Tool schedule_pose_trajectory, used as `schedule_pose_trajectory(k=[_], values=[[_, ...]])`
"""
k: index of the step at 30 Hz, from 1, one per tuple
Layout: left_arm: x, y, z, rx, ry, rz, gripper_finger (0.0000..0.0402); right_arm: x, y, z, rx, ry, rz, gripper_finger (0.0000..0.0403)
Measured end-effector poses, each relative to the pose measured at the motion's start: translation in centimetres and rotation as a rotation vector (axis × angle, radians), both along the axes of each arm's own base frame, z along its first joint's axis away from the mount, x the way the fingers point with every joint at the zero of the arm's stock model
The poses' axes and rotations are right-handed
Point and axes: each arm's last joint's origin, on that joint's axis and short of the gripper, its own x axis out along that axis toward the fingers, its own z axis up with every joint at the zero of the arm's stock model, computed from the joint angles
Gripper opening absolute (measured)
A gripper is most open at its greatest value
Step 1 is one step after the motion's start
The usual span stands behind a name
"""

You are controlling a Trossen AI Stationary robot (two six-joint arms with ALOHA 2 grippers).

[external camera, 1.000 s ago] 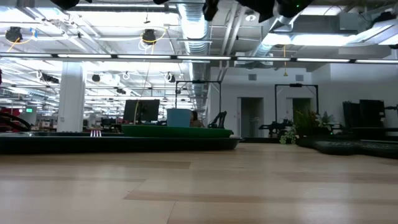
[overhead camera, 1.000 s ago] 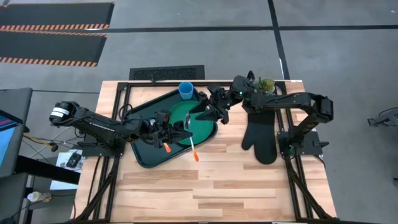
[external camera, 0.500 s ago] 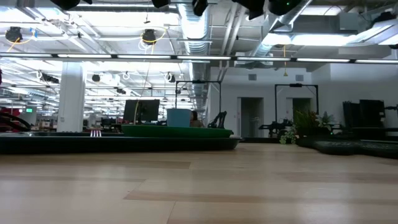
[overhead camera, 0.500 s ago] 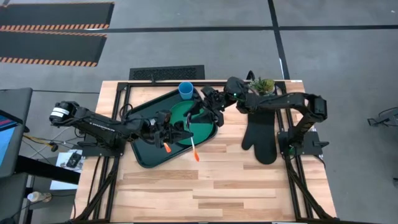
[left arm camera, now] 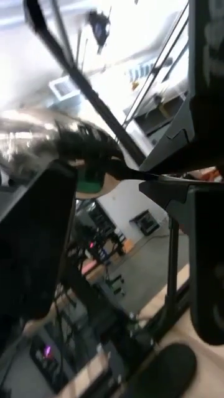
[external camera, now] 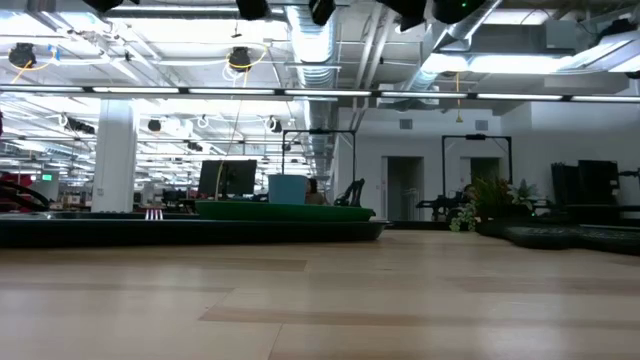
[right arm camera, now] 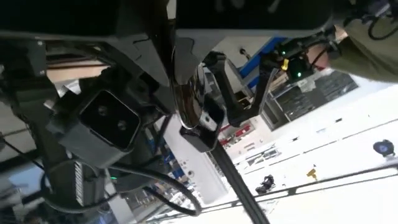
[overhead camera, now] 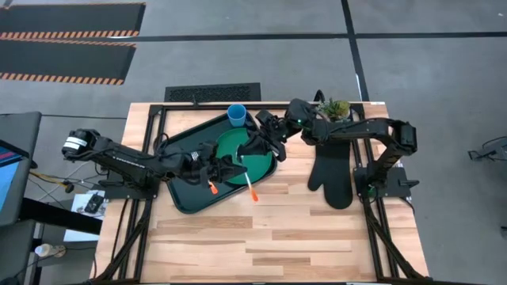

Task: Pick and place plate/cup/fork/spoon on tray
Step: Put the orange spoon on the black serving tray to the left of the orange fork

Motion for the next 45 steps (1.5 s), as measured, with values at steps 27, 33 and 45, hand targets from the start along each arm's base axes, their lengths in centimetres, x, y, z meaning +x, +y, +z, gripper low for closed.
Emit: schedule_pose_trajectory(k=[27, 33, 45], values=[[0.3, 1.3, -2.6, -0.071, 0.257, 0.428, 0.0181, -2.2, -1.3, -1.2, -0.071, 0.361, -0.327, 0.0001], [0.2, 1.4, -3.1, -0.085, 0.300, 0.491, 0.0142, -2.3, -1.4, -1.7, -0.073, 0.411, -0.359, 0.0002], [0.1, 1.6, -3.1, -0.068, 0.310, 0.540, 0.0014, -2.2, -1.3, -2.0, -0.099, 0.433, -0.393, 0.0018]])
